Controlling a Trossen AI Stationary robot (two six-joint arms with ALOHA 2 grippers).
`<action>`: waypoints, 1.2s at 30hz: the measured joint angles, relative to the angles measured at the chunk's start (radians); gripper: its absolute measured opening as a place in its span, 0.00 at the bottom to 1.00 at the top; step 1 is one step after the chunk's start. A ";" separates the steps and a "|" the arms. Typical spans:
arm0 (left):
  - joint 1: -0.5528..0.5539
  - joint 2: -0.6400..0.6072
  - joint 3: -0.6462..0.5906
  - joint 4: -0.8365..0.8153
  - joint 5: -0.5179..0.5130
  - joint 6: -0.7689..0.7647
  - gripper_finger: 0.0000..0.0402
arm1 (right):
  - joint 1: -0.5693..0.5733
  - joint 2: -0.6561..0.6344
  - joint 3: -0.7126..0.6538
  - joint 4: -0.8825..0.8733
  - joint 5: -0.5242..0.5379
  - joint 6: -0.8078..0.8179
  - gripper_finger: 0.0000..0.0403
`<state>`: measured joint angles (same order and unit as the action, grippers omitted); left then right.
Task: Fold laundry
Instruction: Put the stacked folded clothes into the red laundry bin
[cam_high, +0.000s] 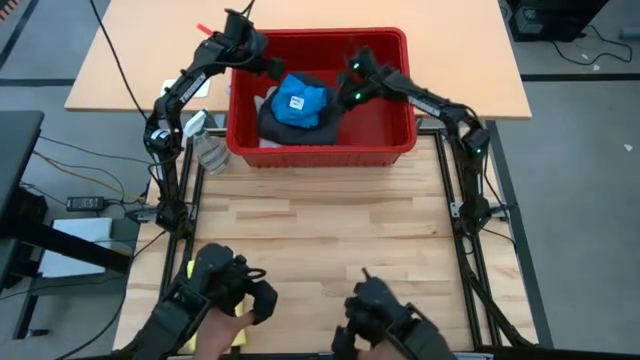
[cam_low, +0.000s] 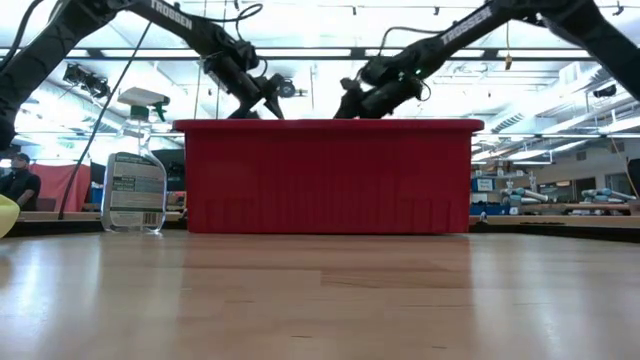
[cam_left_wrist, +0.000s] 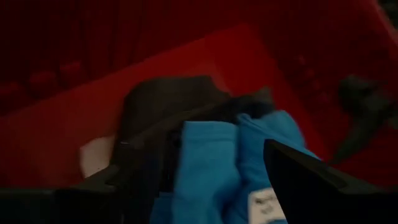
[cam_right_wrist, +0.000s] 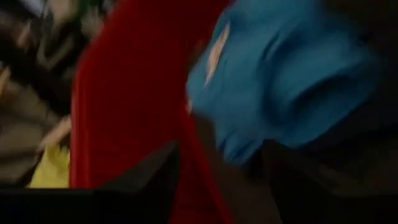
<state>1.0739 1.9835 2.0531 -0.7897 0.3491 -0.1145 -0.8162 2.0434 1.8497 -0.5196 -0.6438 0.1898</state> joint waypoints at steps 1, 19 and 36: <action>0.000 0.000 0.007 -0.011 0.020 0.002 0.70 | 0.014 0.015 -0.001 -0.014 -0.001 -0.008 0.55; -0.042 0.002 0.097 -0.255 0.043 0.081 0.70 | 0.016 0.098 0.001 0.606 0.406 -0.027 0.47; -0.332 -0.025 -0.060 -0.125 -0.138 0.286 0.50 | 0.002 0.079 0.000 0.252 0.187 0.210 0.47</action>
<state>0.7414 1.9583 1.9929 -0.9143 0.2107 0.1712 -0.8141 2.1227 1.8496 -0.2676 -0.4569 0.3998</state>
